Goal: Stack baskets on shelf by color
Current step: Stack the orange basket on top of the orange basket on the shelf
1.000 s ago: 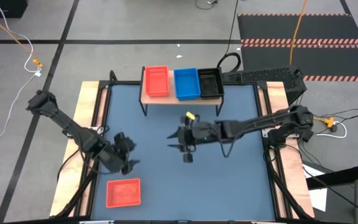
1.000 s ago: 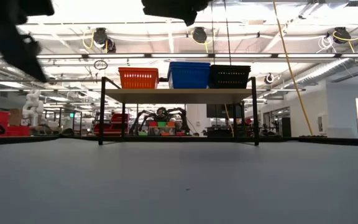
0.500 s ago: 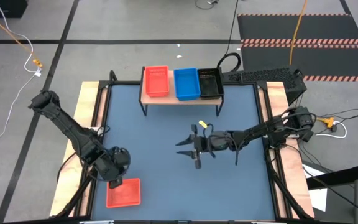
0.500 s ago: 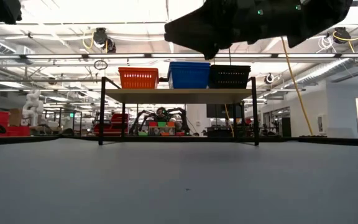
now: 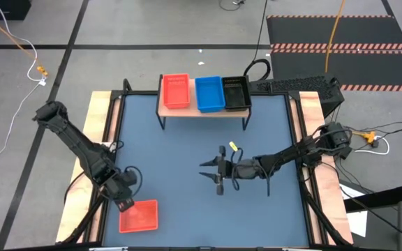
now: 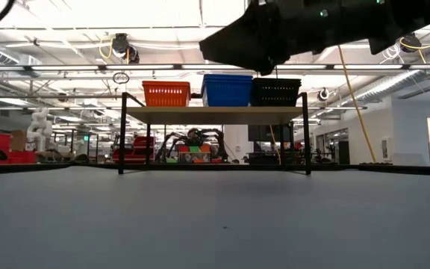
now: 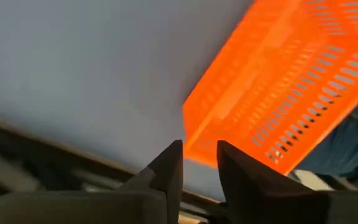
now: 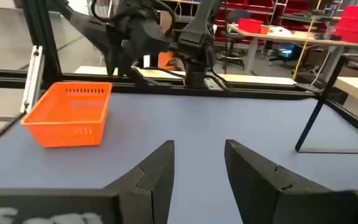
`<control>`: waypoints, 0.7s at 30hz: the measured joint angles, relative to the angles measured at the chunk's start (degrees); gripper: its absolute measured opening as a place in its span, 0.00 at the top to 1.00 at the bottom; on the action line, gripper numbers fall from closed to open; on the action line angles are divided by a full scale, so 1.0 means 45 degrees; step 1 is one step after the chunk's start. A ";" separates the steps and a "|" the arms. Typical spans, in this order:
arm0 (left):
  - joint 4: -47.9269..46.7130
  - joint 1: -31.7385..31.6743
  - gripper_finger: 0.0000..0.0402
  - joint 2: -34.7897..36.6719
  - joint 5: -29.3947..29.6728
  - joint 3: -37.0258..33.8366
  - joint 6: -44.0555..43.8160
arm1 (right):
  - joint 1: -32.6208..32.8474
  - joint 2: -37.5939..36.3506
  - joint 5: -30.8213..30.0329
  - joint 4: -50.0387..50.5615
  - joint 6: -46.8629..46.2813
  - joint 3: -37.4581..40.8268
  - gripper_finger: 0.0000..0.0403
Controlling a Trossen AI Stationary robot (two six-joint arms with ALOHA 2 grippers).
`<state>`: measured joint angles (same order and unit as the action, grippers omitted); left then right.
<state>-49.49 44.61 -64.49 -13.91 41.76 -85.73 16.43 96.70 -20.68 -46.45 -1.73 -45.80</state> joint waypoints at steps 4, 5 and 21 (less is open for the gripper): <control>0.0136 0.0558 0.73 -0.0005 0.0110 0.0000 -0.2018 | 0.0100 0.0017 -0.0021 -0.0049 -0.0311 0.0000 0.67; 0.0412 0.0671 0.73 0.0000 0.0119 0.0000 -0.2643 | 0.0142 0.0017 -0.0012 -0.0011 -0.0332 0.0000 0.67; 0.1218 0.1753 0.73 -0.1559 -0.0005 -0.0432 -0.4931 | 0.0283 0.0017 -0.0009 -0.0012 -0.0035 0.0000 0.67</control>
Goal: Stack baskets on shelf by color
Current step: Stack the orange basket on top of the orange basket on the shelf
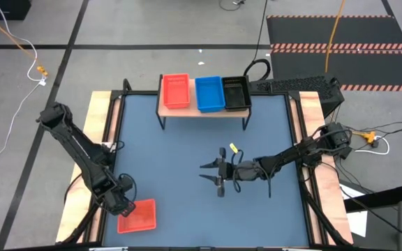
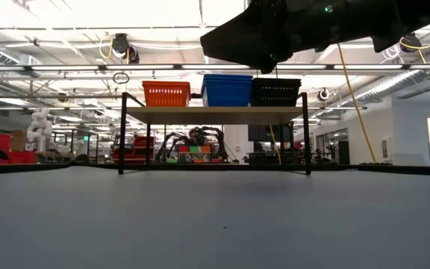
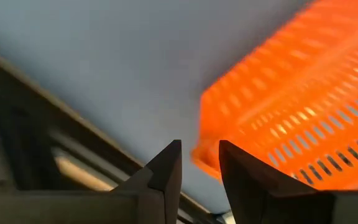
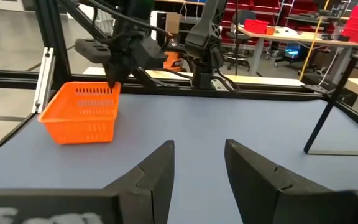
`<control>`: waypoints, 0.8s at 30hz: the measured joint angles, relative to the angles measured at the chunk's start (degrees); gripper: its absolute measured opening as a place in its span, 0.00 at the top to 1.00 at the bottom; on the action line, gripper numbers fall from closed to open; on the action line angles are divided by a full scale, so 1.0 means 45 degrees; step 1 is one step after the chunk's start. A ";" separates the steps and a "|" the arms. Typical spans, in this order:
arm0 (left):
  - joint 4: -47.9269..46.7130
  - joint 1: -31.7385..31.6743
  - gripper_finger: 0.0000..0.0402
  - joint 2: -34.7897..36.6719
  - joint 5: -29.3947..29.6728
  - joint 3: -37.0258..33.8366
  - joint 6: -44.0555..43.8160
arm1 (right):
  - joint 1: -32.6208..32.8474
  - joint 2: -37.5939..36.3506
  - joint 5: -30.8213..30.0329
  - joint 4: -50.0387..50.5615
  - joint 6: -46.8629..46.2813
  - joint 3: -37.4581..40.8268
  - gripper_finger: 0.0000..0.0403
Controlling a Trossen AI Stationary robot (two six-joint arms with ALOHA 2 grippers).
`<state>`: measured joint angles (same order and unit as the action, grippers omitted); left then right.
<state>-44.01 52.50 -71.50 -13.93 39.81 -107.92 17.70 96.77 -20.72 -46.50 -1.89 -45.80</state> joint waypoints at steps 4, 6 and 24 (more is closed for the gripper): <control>0.0773 -0.0118 0.73 -0.0015 0.0402 0.0000 0.0752 | -0.0002 0.0000 0.0000 -0.0005 -0.0044 0.0000 0.67; 0.0966 -0.0184 0.74 -0.0015 0.0793 0.0000 0.1202 | -0.0002 0.0000 0.0003 -0.0005 -0.0044 0.0000 0.67; 0.0868 -0.1672 0.98 -0.0005 0.1264 0.0010 0.4442 | -0.0012 0.0000 0.1956 -0.0256 0.0860 -0.0014 0.67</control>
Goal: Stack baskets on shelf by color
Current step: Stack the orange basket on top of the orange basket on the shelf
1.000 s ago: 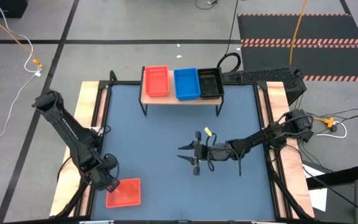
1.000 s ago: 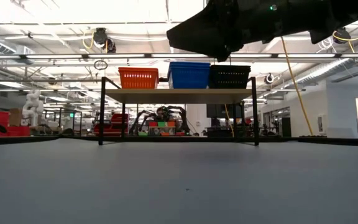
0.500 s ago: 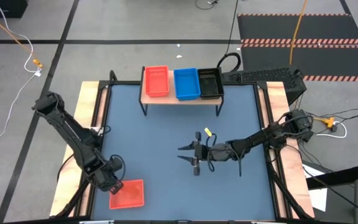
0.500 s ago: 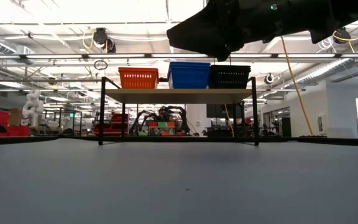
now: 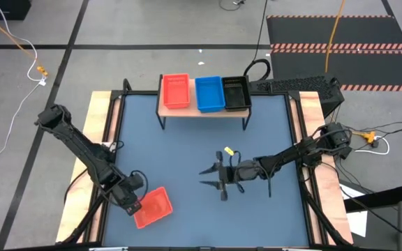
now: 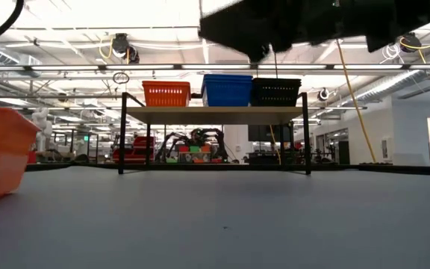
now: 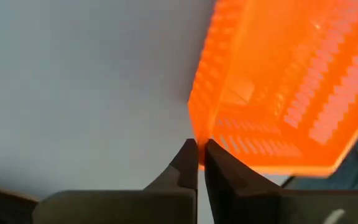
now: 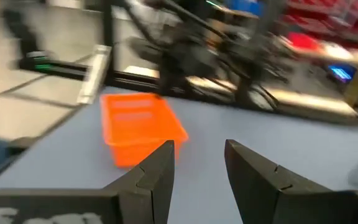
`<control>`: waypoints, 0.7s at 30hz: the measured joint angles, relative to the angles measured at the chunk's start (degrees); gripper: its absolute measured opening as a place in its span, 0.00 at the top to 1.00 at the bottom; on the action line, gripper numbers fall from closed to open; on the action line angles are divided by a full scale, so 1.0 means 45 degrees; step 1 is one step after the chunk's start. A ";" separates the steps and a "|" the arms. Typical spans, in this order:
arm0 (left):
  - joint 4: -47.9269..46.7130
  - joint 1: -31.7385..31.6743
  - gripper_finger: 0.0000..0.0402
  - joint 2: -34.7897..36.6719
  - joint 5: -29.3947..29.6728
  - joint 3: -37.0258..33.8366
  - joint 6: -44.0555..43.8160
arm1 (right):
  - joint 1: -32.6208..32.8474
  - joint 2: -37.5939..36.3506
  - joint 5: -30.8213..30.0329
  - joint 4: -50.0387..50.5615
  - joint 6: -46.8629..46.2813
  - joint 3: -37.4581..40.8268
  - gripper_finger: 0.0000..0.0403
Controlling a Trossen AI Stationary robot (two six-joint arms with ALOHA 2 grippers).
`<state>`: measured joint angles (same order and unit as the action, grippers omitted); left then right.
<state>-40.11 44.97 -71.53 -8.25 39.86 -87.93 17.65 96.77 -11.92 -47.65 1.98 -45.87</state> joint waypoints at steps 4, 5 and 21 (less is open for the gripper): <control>0.0179 -0.0264 0.96 -0.0010 -0.0738 0.0000 0.1586 | 0.0034 0.0648 0.1358 0.0477 0.2613 -0.1037 0.67; 0.0147 -0.0372 0.97 -0.0010 -0.0922 0.0009 0.1965 | 0.0050 0.0924 0.1551 0.1162 0.3390 -0.1625 0.67; -0.0282 -0.2047 0.99 0.0044 -0.1720 0.1194 0.6319 | 0.0260 0.5228 0.1541 0.8630 1.5967 -0.8618 0.67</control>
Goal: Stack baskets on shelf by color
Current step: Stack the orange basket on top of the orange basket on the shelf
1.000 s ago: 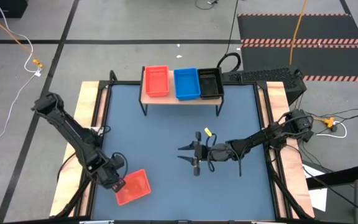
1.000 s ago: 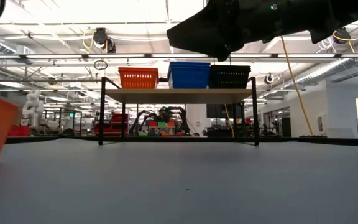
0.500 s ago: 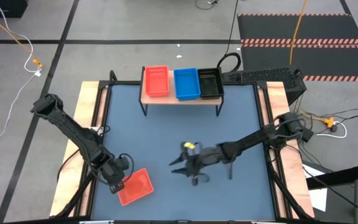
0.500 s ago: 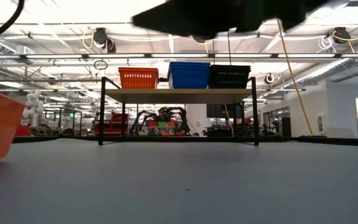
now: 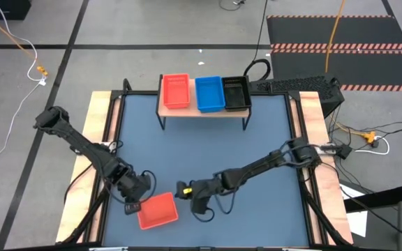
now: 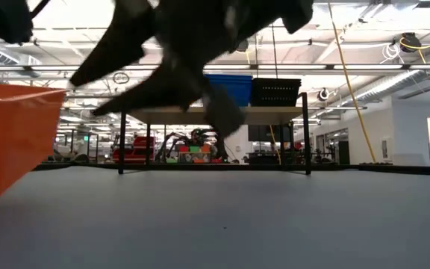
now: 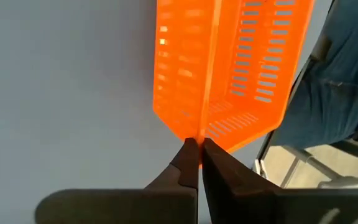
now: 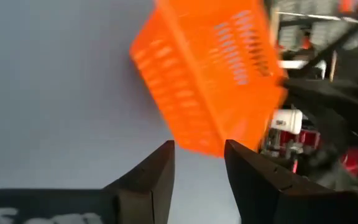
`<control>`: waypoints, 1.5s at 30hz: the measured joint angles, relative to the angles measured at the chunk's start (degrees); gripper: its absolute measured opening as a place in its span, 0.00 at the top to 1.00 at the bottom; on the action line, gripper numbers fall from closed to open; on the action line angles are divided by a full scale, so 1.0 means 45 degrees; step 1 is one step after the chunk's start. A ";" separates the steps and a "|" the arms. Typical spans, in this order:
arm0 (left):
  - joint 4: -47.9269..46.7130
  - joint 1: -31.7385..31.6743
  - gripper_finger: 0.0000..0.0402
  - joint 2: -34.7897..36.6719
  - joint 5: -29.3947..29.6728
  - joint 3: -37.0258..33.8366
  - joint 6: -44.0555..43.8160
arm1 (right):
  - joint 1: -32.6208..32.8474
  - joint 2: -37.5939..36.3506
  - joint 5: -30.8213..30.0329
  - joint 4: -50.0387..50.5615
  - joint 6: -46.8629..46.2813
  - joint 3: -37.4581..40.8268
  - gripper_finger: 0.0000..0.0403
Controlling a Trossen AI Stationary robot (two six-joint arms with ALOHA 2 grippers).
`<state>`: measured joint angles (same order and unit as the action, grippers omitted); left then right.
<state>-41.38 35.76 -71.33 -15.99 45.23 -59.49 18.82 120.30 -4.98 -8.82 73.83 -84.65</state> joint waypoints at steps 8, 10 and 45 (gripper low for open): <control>-0.0671 -0.1036 0.99 -0.0005 -0.0275 0.0573 0.0650 | 0.0339 0.1033 -0.2241 0.0755 0.3183 -0.0887 0.72; -0.0873 -0.1258 0.99 -0.0005 -0.0339 0.0675 0.0672 | 0.0338 0.1016 -0.2264 0.0748 0.2988 -0.0887 0.74; -0.1004 -0.2312 1.00 0.0000 -0.0783 0.0735 0.2023 | 0.0338 0.0683 -0.3099 0.1165 0.4346 -0.0893 0.60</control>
<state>-45.90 25.36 -71.33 -19.51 48.53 -50.39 20.34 123.37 -18.93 -3.58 93.39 -88.67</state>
